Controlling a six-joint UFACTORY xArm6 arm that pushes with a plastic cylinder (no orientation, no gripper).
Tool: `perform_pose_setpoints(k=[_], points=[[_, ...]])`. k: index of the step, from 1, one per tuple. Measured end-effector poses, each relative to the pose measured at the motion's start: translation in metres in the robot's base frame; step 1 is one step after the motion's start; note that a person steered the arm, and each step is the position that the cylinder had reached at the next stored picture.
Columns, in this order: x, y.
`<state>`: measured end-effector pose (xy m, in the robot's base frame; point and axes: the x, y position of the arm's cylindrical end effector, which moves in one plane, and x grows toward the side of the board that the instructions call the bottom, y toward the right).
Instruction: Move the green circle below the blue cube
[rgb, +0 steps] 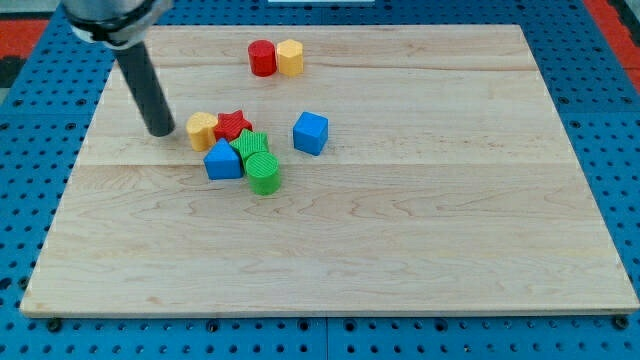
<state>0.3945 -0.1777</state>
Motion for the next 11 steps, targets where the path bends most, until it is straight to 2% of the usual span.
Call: perform_pose_setpoints(k=[1, 2, 3, 4, 6, 7, 9, 10, 11], points=[[0.021, 0.015], [0.045, 0.006], [0.105, 0.013], [0.11, 0.052], [0.077, 0.08], [0.076, 0.109], [0.088, 0.117], [0.08, 0.132], [0.052, 0.133]])
